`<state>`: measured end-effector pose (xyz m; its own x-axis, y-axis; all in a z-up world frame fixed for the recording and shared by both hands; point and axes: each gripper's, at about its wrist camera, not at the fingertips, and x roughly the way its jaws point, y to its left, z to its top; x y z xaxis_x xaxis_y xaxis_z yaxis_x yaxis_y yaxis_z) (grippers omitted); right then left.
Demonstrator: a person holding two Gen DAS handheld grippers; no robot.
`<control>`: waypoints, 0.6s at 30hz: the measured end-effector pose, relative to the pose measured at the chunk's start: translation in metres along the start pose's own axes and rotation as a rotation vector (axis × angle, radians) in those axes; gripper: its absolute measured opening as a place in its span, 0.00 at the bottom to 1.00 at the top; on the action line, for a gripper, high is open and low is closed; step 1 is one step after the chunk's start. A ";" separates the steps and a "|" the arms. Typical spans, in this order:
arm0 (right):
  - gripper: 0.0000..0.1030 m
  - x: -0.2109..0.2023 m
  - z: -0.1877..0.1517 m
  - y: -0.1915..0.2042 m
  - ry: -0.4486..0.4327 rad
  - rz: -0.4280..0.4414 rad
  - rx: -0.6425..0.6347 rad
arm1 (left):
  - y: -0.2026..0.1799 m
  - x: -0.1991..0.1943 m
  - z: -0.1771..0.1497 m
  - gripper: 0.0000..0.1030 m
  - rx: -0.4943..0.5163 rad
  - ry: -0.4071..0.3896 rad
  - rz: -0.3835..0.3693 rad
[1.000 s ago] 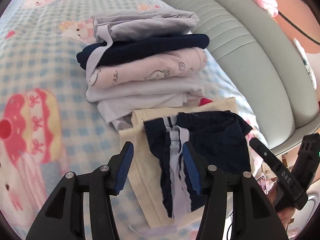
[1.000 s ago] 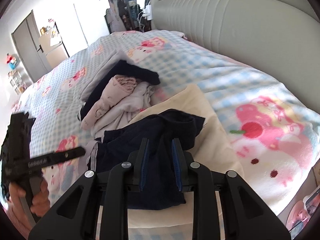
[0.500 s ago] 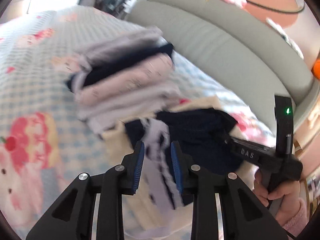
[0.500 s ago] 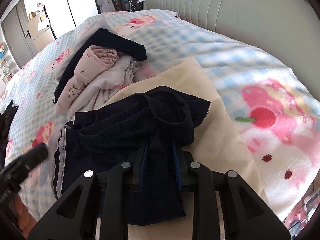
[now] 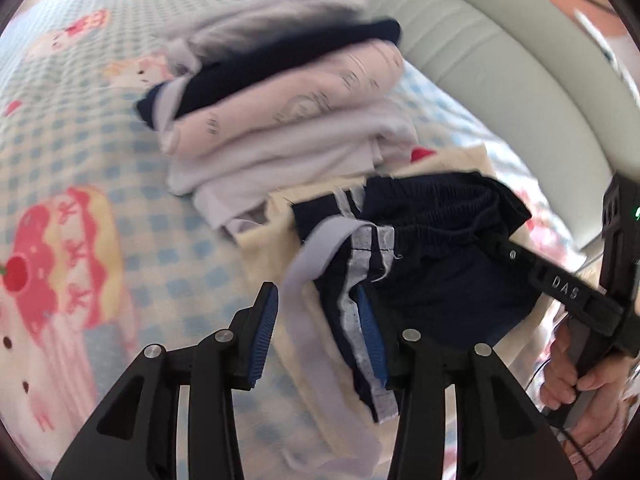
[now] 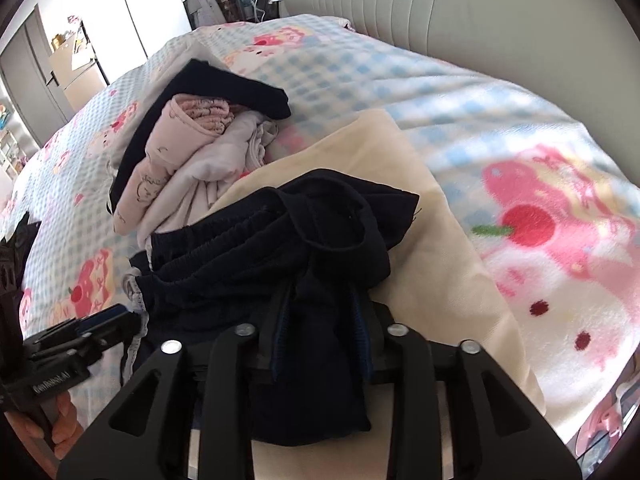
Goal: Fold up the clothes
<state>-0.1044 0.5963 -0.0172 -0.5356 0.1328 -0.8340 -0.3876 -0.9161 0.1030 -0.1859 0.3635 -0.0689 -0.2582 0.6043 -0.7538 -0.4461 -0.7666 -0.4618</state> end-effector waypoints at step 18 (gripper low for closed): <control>0.61 -0.105 0.002 0.158 -0.199 0.123 -0.165 | 0.109 -0.148 -0.001 0.66 -0.060 -0.197 0.155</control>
<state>-0.1110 0.4386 0.0878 -0.7144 0.0736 -0.6958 -0.1920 -0.9769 0.0938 -0.1951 0.1904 -0.0081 -0.4842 0.5044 -0.7149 -0.3380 -0.8615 -0.3789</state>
